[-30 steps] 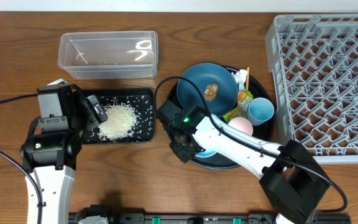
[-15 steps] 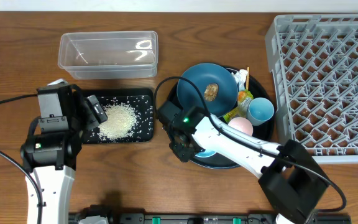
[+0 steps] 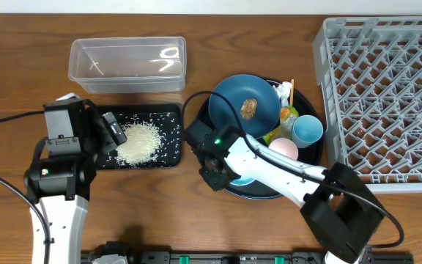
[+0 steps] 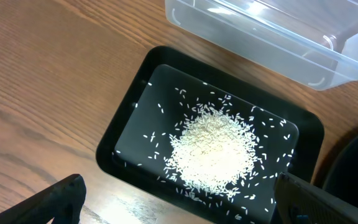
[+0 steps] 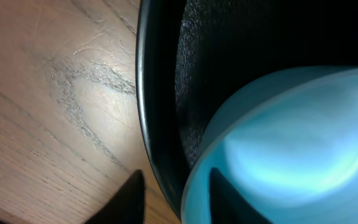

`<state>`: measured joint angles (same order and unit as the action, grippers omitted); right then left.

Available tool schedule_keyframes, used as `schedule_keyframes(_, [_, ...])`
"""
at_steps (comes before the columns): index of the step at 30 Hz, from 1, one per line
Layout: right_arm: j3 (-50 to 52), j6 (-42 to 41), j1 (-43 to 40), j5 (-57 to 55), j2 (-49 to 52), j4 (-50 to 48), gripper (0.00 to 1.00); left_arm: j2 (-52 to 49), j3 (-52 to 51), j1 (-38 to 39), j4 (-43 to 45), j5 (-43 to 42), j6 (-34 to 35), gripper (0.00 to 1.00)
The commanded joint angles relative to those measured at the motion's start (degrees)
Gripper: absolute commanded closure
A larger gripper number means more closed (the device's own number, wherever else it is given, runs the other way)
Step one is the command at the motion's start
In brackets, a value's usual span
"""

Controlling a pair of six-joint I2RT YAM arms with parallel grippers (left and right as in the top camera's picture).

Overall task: Sort waste into correct bins and load items into the dishwasher rack
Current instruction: 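Grasp the light-blue bowl rim with the right gripper, then lift the bowl with the right gripper and carry it to the dish rack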

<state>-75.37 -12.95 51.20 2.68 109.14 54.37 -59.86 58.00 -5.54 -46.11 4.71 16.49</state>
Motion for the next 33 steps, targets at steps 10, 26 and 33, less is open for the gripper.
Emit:
schedule_keyframes(10, [-0.5,-1.2,2.0,-0.7,0.6,-0.9,0.90,0.0,0.8,-0.3,-0.1,0.7,-0.3,0.02])
schedule_keyframes(26, [-0.8,-2.5,-0.2,-0.6,-2.7,-0.8,0.99,0.0,0.8,-0.3,-0.1,0.7,-0.3,0.02])
schedule_keyframes(33, [-0.8,-2.4,-3.3,0.9,-13.0,-0.7,0.99,0.0,0.8,-0.3,-0.1,0.7,-0.3,0.02])
